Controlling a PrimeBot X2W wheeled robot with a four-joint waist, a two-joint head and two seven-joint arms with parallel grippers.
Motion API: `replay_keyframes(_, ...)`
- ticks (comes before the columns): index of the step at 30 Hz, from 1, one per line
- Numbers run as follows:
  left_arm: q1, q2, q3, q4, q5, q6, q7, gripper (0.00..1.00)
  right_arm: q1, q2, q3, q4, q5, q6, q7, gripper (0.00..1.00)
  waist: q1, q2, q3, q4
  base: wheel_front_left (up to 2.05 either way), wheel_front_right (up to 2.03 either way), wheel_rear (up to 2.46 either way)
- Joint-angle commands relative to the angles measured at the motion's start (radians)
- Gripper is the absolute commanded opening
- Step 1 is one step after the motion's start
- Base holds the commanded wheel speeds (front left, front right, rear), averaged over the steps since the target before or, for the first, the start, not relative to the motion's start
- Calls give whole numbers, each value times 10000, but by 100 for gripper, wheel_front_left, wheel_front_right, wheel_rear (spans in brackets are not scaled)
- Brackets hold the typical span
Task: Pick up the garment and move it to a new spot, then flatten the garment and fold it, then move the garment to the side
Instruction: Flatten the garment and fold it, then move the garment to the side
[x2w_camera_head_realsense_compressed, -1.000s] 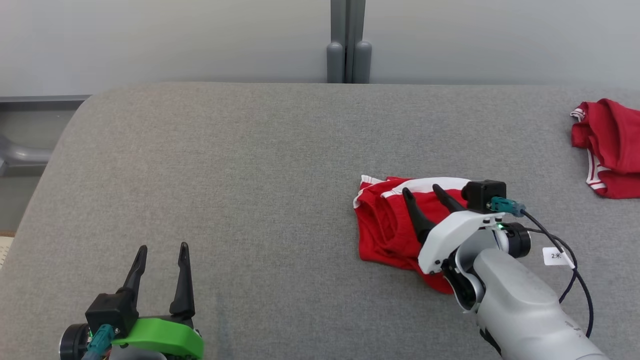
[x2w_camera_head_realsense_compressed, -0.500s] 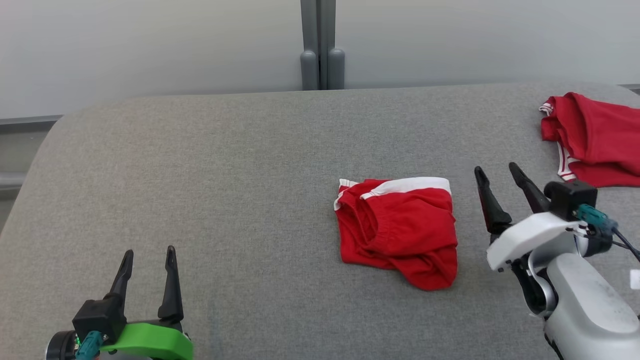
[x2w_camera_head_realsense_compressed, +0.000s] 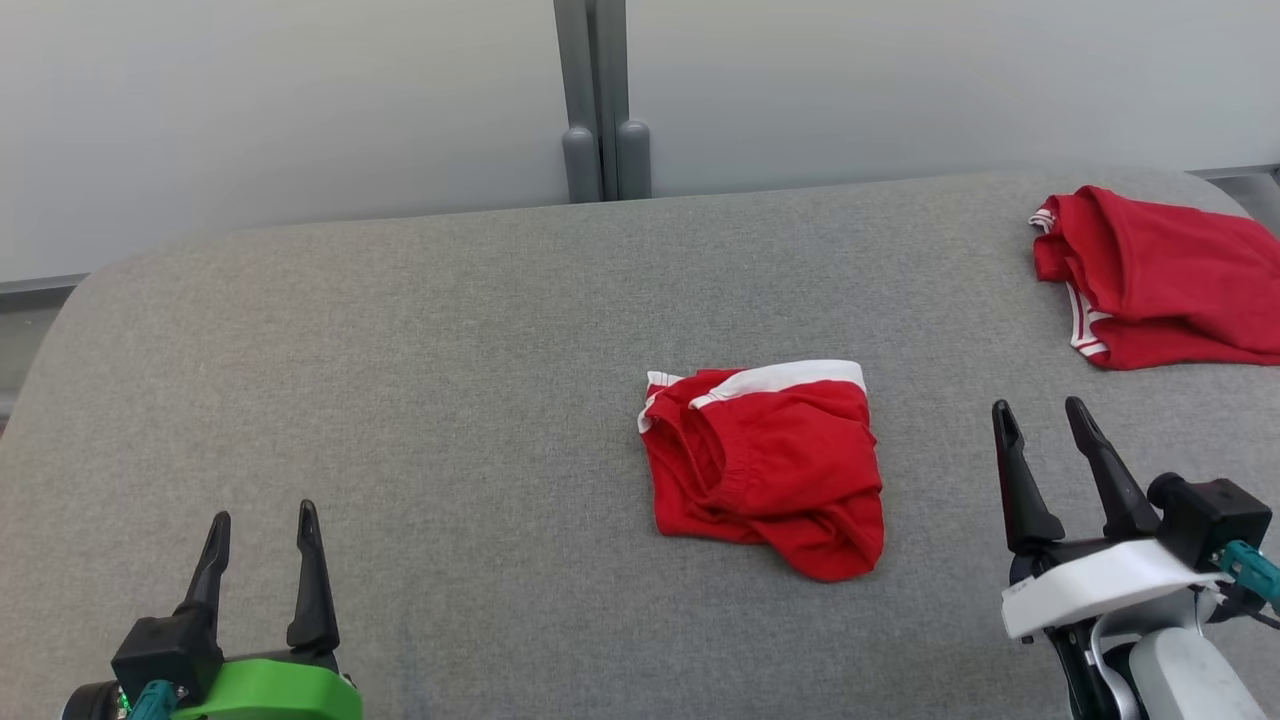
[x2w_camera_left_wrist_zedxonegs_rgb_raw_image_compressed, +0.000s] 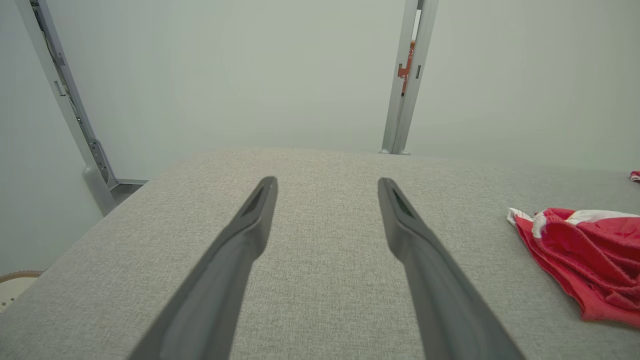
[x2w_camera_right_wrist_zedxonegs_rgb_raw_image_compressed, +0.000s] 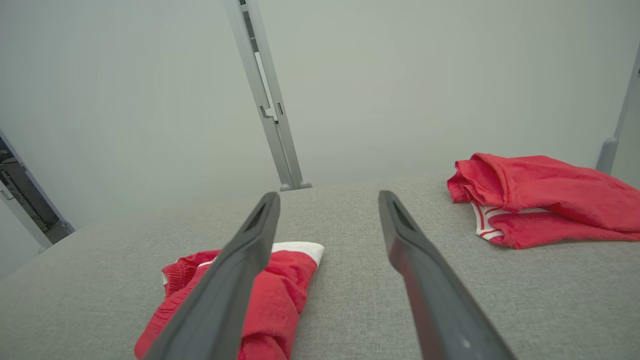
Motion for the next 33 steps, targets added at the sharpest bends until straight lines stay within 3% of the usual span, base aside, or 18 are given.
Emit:
replay_keyframes(1, 131, 17, -12, -66, 138, 66, -27, 100, 263, 92, -98, -254, -69, -7, -24, 100, 0, 0, -32, -37, 0, 0, 0)
replay_keyframes(13, 263, 17, -114, -272, 73, 159, -27, 100, 1276, 565, -364, -1193, -673, -7, -25, 100, 0, 0, -173, -22, 0, 0, 0)
replay_keyframes(33, 370, 17, -149, -306, 202, -18, -27, 100, 1334, 666, -227, -1041, -1010, -7, -25, 100, 0, 0, -219, 134, 0, 0, 0)
